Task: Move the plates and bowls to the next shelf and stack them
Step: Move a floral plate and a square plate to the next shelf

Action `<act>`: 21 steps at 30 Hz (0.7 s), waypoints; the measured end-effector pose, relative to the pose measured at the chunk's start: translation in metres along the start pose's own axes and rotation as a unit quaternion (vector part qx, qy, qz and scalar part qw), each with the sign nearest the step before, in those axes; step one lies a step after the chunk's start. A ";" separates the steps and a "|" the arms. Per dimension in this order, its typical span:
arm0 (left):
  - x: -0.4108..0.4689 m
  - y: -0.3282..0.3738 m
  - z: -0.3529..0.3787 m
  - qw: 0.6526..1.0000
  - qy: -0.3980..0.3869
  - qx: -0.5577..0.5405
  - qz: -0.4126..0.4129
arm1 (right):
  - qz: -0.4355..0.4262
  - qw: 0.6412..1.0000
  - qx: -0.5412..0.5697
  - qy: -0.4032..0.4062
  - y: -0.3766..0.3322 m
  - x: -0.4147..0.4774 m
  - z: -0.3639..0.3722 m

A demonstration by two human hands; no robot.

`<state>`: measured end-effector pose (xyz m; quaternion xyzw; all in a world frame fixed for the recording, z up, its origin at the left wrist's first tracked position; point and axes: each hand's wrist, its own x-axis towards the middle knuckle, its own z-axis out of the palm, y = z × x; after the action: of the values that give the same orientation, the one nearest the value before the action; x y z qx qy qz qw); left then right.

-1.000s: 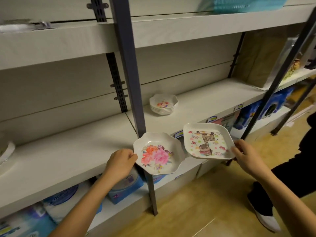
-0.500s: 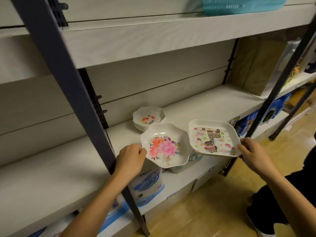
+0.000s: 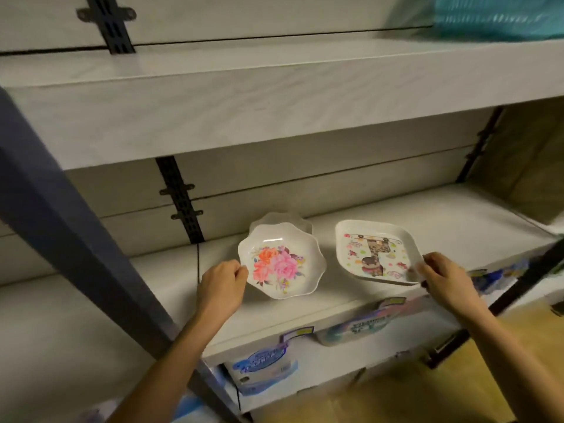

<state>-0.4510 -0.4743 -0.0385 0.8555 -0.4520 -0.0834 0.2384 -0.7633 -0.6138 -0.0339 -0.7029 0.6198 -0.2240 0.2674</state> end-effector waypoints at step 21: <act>0.100 0.038 0.036 0.983 -0.054 0.012 -0.174 | -0.126 0.985 -0.026 -0.113 0.026 0.156 0.000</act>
<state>-0.4339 -0.5857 -0.0445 0.9181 -0.3098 -0.1637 0.1852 -0.7621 -0.7708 -0.0535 -0.8031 0.4976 -0.1591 0.2867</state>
